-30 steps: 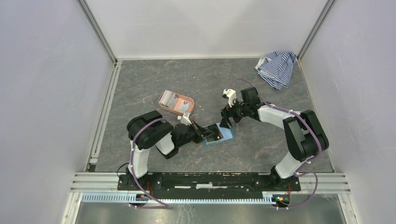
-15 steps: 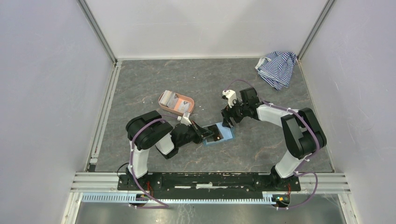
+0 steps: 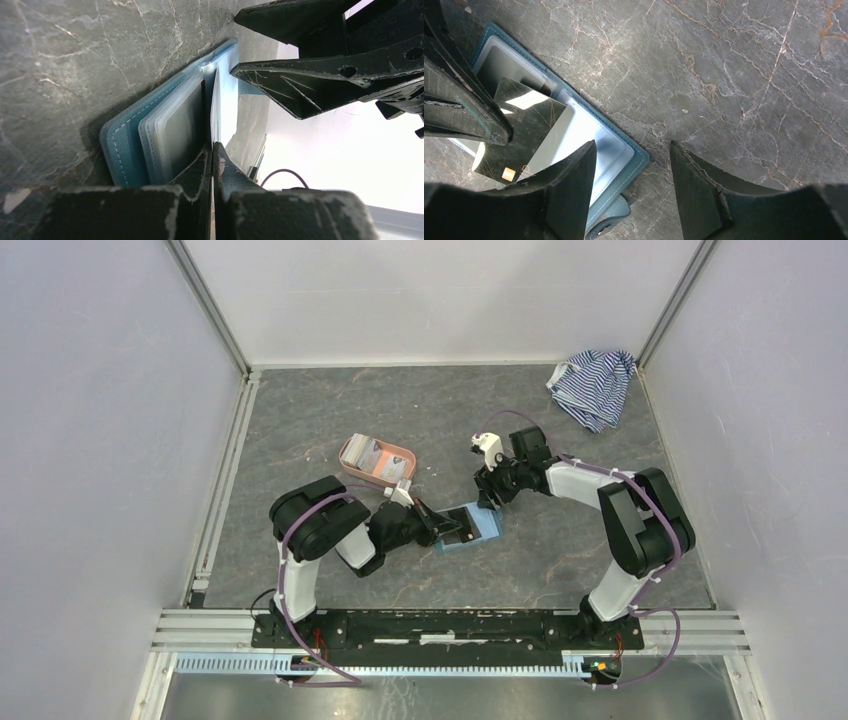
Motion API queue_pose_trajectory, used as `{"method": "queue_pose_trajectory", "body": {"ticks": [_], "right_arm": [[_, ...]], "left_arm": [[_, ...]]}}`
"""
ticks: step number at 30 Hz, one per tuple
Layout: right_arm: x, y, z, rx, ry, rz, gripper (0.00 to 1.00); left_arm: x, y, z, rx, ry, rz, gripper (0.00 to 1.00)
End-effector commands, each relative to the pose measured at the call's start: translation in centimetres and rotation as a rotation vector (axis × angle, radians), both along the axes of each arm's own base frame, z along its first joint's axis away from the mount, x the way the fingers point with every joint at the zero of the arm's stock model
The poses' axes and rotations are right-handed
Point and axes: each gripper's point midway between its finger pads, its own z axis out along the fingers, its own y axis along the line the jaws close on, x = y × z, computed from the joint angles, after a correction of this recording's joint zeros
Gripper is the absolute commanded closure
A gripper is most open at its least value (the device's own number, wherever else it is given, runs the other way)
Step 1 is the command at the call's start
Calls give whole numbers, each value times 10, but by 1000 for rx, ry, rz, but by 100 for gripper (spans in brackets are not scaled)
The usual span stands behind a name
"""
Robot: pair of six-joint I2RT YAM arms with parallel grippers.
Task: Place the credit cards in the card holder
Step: Insert the credit card into the card holder.
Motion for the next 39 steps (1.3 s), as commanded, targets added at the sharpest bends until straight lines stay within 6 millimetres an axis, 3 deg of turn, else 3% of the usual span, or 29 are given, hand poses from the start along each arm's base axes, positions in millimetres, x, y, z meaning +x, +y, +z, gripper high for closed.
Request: {"method": "queue_pose_trajectory", "body": {"ticks": [1, 13, 25, 39], "right_arm": [[-2, 7, 0, 14, 20, 28, 39], [-5, 10, 0, 23, 30, 41, 41], [-4, 13, 6, 42, 20, 41, 38], [-3, 11, 4, 36, 23, 38, 37]], "left_arm": [[-2, -2, -2, 14, 45, -16, 98], [8, -15, -8, 40, 55, -44, 98], [12, -12, -7, 108, 60, -45, 69], [15, -4, 0, 255, 38, -71, 61]]}}
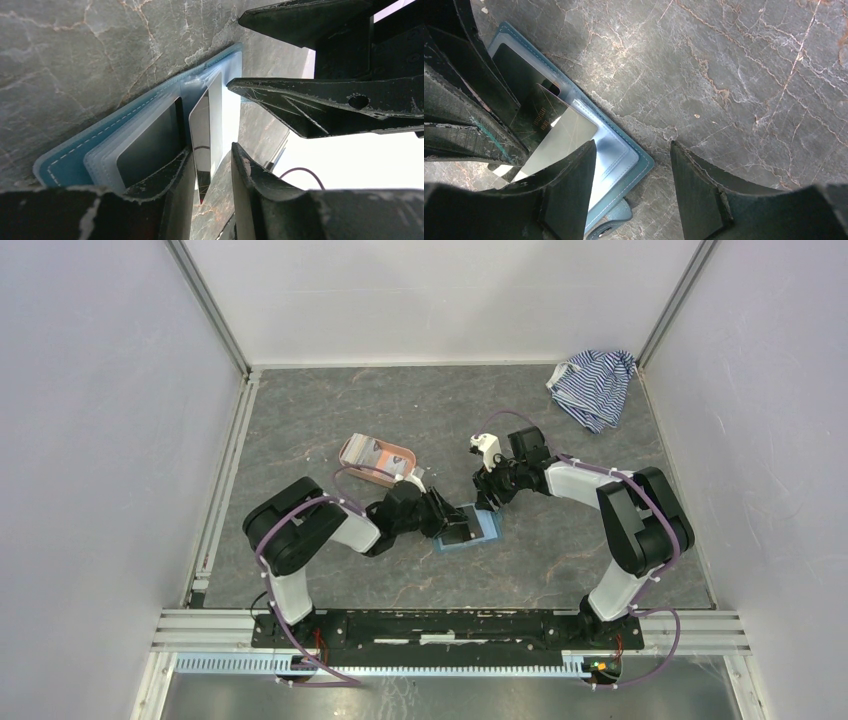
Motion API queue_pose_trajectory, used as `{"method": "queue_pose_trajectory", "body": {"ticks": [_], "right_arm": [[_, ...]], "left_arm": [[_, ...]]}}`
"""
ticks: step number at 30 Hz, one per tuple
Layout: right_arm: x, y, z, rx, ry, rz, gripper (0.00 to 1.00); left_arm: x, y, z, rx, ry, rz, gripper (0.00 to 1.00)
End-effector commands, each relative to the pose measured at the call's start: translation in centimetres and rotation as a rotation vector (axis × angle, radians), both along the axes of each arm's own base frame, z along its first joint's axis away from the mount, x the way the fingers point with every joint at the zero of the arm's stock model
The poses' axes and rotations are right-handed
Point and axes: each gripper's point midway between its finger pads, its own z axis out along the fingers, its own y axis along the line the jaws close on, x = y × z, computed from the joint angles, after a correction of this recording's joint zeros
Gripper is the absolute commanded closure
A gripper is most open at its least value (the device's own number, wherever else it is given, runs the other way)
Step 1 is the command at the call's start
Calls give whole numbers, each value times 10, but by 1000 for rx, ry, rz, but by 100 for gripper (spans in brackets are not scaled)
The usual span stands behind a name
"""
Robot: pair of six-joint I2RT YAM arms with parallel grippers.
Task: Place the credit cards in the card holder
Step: Insert the credit card into the card holder.
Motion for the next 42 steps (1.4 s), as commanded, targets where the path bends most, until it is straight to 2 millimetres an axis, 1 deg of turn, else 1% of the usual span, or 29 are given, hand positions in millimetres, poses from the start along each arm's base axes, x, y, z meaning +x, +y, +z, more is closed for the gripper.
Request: {"method": "queue_pose_trajectory", "body": {"ticks": [1, 5, 13, 19, 23, 27, 28, 30, 32, 36, 39, 42], "right_arm": [[1, 5, 3, 9, 7, 10, 37], [0, 6, 4, 13, 8, 12, 37], [0, 6, 4, 17, 9, 13, 37], [1, 6, 5, 19, 7, 11, 37], [1, 7, 6, 22, 4, 10, 37], [0, 9, 11, 44, 2, 7, 36], [0, 10, 13, 52, 2, 7, 36], [0, 11, 18, 76, 4, 3, 28], [2, 9, 23, 101, 5, -9, 24], [4, 5, 33, 150, -4, -29, 23], [4, 6, 36, 161, -1, -27, 23], [5, 5, 35, 159, -2, -28, 23]], "left_arm": [[4, 7, -6, 115, -29, -29, 60], [6, 6, -9, 170, -16, -47, 58], [11, 5, -13, 334, -3, -94, 56], [10, -3, -16, 383, 9, -123, 54], [11, -9, -12, 404, -1, -125, 53], [12, -10, -10, 440, -12, -108, 53], [11, -10, -10, 445, -9, -105, 53], [10, -10, -12, 453, -2, -100, 53], [10, -11, -14, 460, 0, -91, 53], [6, -7, -19, 486, 19, -86, 52], [6, -5, -17, 504, 16, -89, 54], [12, -2, -12, 539, -6, -74, 57]]}}
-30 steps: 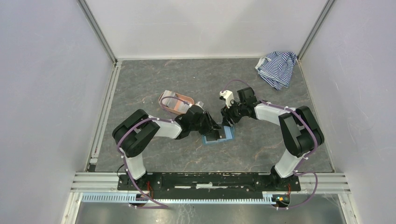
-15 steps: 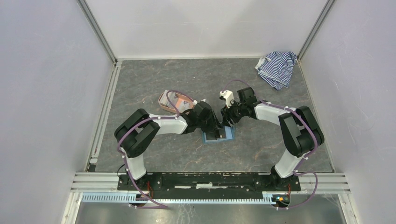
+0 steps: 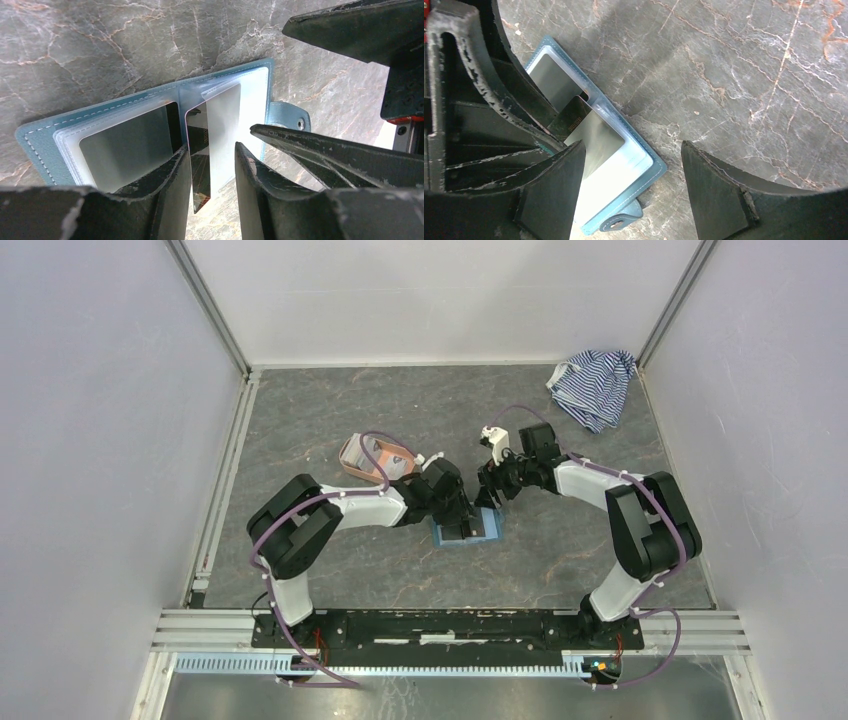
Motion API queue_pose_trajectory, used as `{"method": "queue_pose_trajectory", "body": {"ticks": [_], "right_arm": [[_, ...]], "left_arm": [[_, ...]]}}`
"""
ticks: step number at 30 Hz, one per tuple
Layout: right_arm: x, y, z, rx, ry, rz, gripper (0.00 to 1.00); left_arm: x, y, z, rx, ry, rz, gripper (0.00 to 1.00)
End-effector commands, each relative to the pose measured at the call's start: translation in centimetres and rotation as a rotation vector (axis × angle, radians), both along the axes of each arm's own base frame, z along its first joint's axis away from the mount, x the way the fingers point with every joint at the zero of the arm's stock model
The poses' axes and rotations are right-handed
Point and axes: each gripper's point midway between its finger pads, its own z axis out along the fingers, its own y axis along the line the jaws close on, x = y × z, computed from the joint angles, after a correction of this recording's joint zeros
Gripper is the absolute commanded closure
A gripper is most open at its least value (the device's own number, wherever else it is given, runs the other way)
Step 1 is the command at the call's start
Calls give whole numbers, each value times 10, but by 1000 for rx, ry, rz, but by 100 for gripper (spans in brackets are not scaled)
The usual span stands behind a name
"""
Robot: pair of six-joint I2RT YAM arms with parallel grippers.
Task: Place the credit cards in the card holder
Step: Insert the credit card into the card holder.
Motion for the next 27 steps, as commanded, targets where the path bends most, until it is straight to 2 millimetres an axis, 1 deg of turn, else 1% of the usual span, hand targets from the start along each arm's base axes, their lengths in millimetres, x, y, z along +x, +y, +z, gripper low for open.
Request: {"method": "queue_pose_trajectory", "body": {"ticks": [1, 7, 10, 13, 20, 22, 27], "right_arm": [[4, 7, 17, 53, -42, 16, 23], [4, 7, 18, 53, -45, 16, 24], [5, 6, 18, 53, -44, 14, 24], [5, 6, 17, 52, -43, 14, 24], [5, 6, 15, 49, -38, 16, 24], [4, 6, 16, 50, -38, 17, 23], [4, 6, 15, 50, -36, 17, 24]], "left_arm": [[1, 13, -10, 134, -26, -22, 57], [6, 14, 0, 186, -54, -32, 57], [6, 15, 2, 201, -60, -40, 56], [3, 13, 2, 197, -55, -52, 54], [1, -1, 4, 184, -61, -84, 48], [1, -4, 7, 181, -73, -87, 47], [3, -3, 10, 217, -93, -88, 45]]}}
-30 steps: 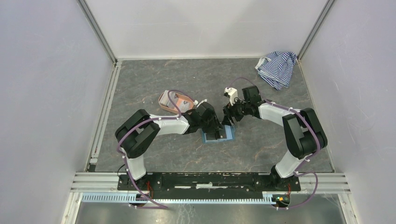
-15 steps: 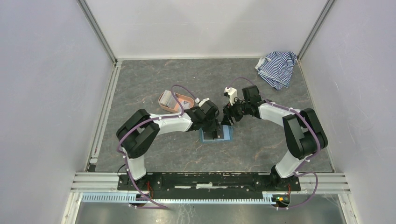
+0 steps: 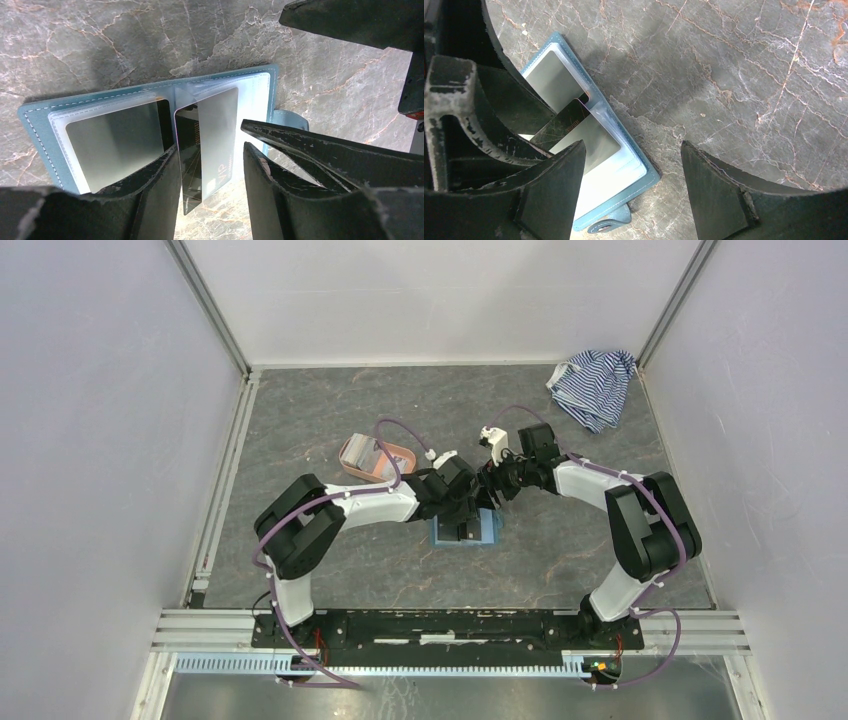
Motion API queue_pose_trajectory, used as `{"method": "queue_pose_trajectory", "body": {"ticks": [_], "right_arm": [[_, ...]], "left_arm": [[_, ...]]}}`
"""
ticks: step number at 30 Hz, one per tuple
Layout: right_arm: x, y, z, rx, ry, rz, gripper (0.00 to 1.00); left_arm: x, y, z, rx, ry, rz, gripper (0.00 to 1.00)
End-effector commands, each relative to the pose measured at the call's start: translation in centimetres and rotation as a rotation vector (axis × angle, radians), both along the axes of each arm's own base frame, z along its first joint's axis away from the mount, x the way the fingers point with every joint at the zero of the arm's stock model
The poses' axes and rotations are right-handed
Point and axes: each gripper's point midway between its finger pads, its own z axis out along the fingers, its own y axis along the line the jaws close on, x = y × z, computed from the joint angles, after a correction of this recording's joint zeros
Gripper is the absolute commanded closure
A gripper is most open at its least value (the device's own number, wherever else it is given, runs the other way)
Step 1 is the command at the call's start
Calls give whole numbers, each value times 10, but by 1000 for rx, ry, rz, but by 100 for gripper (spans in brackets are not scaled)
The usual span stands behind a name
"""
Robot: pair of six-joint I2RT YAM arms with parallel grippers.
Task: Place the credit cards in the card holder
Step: Insert the credit card into the card holder.
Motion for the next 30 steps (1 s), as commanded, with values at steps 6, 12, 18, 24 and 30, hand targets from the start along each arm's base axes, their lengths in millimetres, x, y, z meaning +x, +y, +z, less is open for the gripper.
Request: {"method": "queue_pose_trajectory", "body": {"ticks": [6, 12, 18, 24, 30], "right_arm": [[6, 4, 13, 33, -41, 8, 23], [6, 4, 11, 33, -38, 10, 23], [6, 4, 10, 30, -36, 9, 23], [5, 4, 10, 33, -35, 12, 23], [5, 4, 11, 34, -35, 12, 23]], "left_arm": [[11, 5, 10, 102, -88, -28, 44], [9, 3, 8, 104, -81, -45, 41], [9, 3, 13, 100, -93, -63, 40], [8, 2, 14, 91, -108, -78, 39], [11, 4, 19, 78, -149, -77, 39]]}}
